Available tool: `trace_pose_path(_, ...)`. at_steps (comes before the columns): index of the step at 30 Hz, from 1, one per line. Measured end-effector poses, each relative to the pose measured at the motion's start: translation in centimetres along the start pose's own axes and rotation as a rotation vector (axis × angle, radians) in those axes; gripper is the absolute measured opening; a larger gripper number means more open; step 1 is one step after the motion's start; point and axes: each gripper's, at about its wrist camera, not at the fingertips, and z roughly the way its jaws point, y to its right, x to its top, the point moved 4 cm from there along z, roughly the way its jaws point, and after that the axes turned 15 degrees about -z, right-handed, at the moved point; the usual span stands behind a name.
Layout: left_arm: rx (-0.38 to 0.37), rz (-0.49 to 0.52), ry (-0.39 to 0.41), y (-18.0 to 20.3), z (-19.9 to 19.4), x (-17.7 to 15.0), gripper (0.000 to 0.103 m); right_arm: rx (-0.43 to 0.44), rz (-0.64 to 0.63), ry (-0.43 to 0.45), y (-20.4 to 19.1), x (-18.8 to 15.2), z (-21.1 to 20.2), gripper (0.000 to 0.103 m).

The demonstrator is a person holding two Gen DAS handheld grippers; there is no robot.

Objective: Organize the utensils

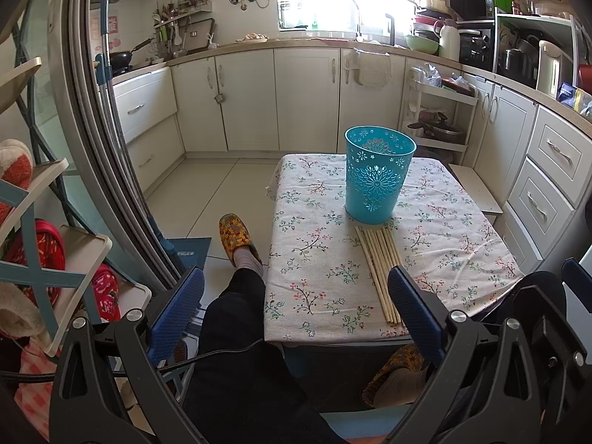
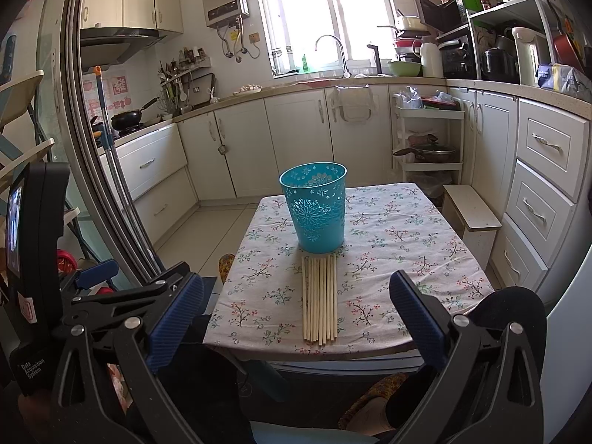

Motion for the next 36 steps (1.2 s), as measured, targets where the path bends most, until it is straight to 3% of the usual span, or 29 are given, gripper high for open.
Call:
trace_pose_path(13, 0.017, 0.016, 0.023, 0.1, 0.7, 0.5, 0.096, 0.030, -0.011, -0.025, 0.3, -0.5, 1.1, 0.097)
trace_pose_path(20, 0.043, 0.010, -0.008, 0.2, 5.0, 1.7, 0.096, -0.026, 0.049, -0.094, 5.1, -1.2, 6.9, 0.095)
trace_pose_path(22, 0.056, -0.007, -0.028, 0.0, 6.6, 2.0, 0.096, -0.019, 0.054, -0.161, 6.5, -2.0, 10.5, 0.076)
trace_pose_path(25, 0.065, -0.017, -0.067, 0.1, 9.0, 2.1, 0.096, 0.020, 0.071, -0.260, 7.6, -3.5, 15.8, 0.055)
trace_pose_path(28, 0.065, -0.020, -0.109, 0.5, 11.3, 1.9, 0.096, 0.068, 0.090, -0.338, 8.0, -5.1, 20.5, 0.042)
trace_pose_path(30, 0.065, -0.017, -0.138, 0.9, 12.9, 1.7, 0.096, 0.094, 0.081, -0.384, 7.7, -5.9, 23.7, 0.039)
trace_pose_path(36, 0.074, -0.009, -0.204, 2.3, 17.2, 1.0, 0.096, 0.105, 0.047, -0.445, 7.2, -6.4, 28.2, 0.030)
